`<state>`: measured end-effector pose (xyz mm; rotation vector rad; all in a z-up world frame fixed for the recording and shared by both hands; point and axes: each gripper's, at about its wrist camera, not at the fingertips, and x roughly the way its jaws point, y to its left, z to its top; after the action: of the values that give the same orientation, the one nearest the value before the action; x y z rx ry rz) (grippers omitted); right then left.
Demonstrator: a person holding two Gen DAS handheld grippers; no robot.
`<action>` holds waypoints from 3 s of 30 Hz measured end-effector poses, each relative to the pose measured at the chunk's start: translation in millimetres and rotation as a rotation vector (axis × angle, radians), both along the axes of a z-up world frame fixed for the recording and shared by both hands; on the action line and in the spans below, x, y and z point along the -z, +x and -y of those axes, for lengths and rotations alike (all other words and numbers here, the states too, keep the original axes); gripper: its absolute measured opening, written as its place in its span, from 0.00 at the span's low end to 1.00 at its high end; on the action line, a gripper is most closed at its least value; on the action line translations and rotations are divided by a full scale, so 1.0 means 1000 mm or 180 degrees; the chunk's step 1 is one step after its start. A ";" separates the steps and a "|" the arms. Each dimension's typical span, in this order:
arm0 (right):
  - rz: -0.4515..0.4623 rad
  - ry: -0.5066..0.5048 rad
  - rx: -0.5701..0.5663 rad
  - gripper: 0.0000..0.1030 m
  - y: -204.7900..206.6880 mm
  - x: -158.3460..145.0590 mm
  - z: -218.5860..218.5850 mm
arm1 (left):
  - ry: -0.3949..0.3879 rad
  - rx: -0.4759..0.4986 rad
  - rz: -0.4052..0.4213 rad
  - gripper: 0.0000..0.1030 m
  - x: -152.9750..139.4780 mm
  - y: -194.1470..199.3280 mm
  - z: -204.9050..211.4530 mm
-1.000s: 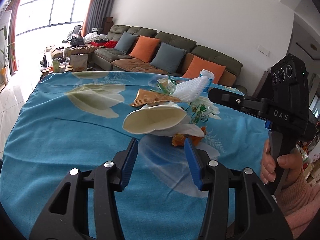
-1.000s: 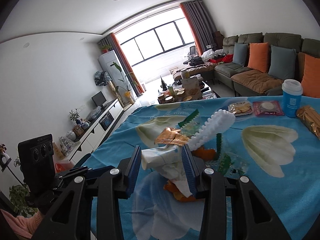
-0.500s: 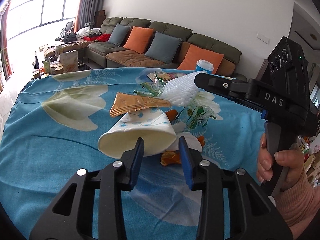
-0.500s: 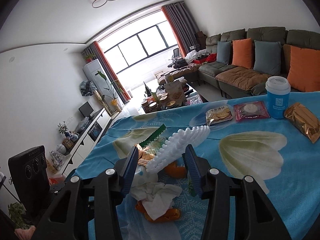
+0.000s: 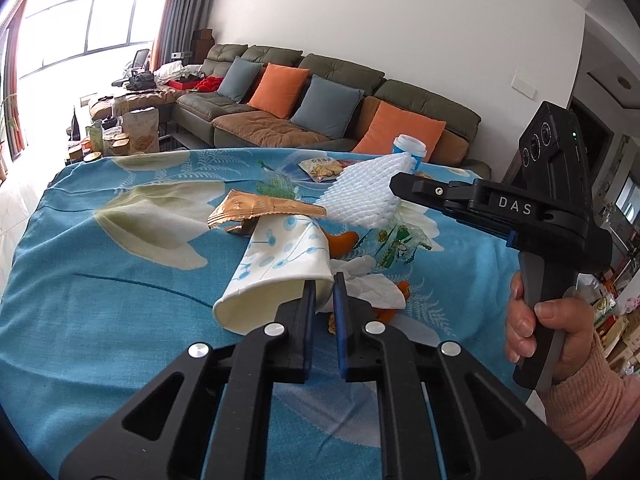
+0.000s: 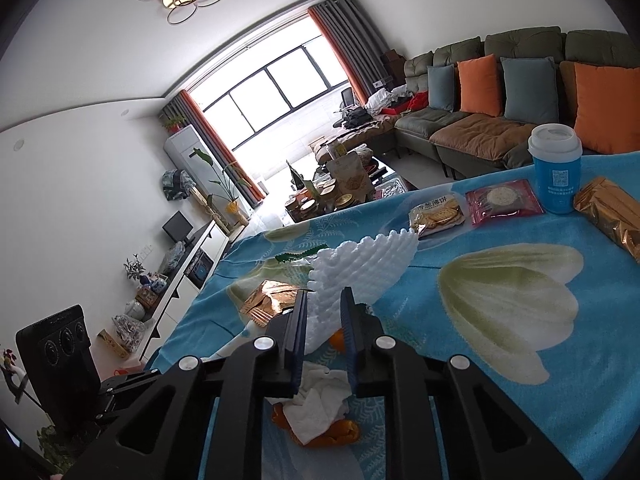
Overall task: Collect trash
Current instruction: 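Grasp another blue-dotted paper cup with the left tool while the right tool grasps a white foam net, then lift the cup in the left tool and foam net in the right tool off the table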
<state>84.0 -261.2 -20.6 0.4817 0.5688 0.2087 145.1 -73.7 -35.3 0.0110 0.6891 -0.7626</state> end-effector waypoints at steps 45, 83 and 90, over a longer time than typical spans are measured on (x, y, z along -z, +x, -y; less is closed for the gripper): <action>0.0264 0.0052 -0.0279 0.15 -0.043 -0.014 -0.019 | -0.0250 0.0179 -0.0438 0.46 0.023 -0.023 0.009; 0.0415 0.0015 -0.0687 0.15 -0.044 -0.031 -0.055 | -0.0619 -0.0262 -0.0249 0.04 -0.006 -0.043 -0.083; 0.0275 0.0051 -0.0730 0.15 -0.039 -0.019 -0.065 | -0.0567 -0.0127 -0.0391 0.14 0.010 -0.044 -0.079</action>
<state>44.8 -196.6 -1.4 0.4205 0.5378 0.4512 101.2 4.9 -45.6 -0.2126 0.7334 -0.7887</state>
